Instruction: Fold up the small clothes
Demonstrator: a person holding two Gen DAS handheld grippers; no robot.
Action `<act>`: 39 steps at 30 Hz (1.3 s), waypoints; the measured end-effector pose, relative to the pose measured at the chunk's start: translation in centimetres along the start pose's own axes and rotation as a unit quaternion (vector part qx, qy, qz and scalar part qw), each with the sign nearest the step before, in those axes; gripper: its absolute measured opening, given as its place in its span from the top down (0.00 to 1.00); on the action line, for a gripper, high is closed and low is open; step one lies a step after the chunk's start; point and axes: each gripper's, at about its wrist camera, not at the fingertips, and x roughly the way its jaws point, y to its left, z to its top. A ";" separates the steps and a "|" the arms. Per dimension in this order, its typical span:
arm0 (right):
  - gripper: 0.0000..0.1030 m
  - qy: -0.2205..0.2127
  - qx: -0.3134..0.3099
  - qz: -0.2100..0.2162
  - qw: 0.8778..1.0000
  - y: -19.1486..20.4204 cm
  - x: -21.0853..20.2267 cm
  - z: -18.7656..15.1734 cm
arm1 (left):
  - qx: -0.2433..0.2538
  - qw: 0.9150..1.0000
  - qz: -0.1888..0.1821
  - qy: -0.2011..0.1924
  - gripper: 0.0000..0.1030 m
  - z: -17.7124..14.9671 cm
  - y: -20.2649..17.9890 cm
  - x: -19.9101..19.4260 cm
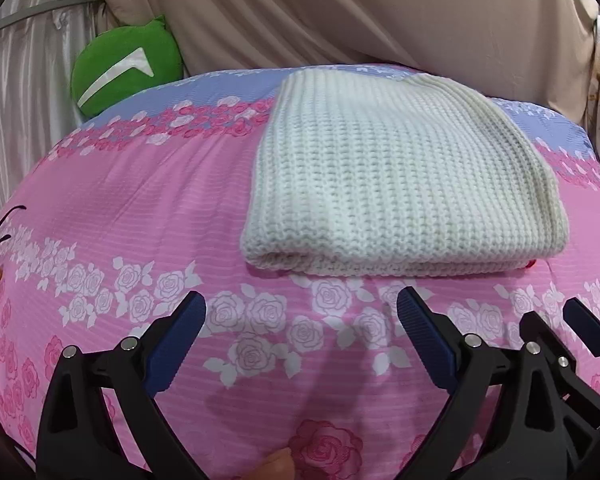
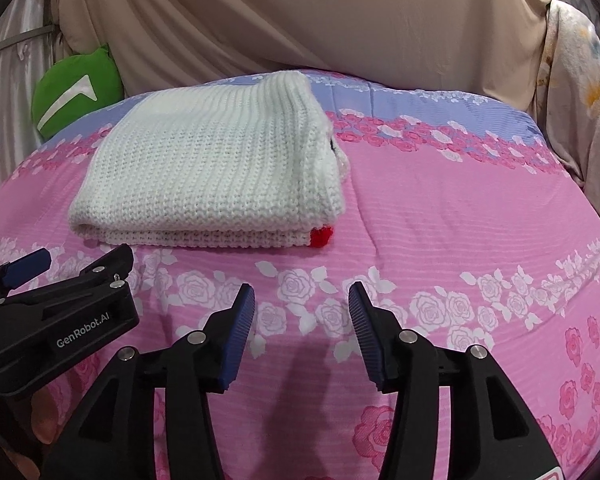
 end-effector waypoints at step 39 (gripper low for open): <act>0.51 0.007 0.004 -0.024 1.000 0.8 0.2 -0.2 | 0.027 0.999 0.022 -0.003 0.11 0.1 -1.0 0.0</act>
